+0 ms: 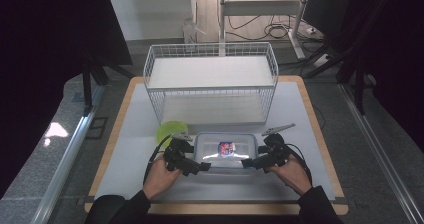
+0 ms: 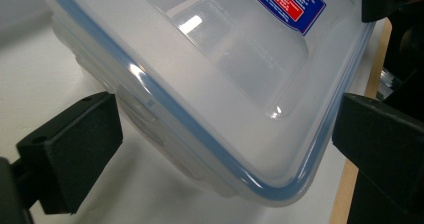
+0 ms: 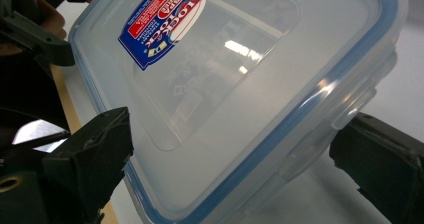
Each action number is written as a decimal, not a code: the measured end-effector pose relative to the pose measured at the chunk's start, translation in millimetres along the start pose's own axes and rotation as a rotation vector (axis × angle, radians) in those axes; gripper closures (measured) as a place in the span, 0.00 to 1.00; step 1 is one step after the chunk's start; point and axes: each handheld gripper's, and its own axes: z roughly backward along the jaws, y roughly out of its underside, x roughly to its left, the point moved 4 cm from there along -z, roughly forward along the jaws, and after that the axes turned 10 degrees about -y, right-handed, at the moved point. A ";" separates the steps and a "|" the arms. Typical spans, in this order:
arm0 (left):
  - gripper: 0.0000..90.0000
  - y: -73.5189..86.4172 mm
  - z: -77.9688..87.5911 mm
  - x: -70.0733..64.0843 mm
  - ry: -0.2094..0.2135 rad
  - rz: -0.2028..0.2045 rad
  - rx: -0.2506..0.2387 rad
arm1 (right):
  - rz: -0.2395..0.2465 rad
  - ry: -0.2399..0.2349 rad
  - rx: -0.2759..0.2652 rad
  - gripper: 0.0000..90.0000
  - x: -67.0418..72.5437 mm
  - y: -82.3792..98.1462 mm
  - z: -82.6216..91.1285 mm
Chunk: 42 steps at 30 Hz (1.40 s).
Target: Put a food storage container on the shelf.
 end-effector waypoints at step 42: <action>0.47 11.8 31.1 -0.2 0.048 0.003 -0.060 | -0.003 0.027 -0.127 0.46 24.6 21.7 29.4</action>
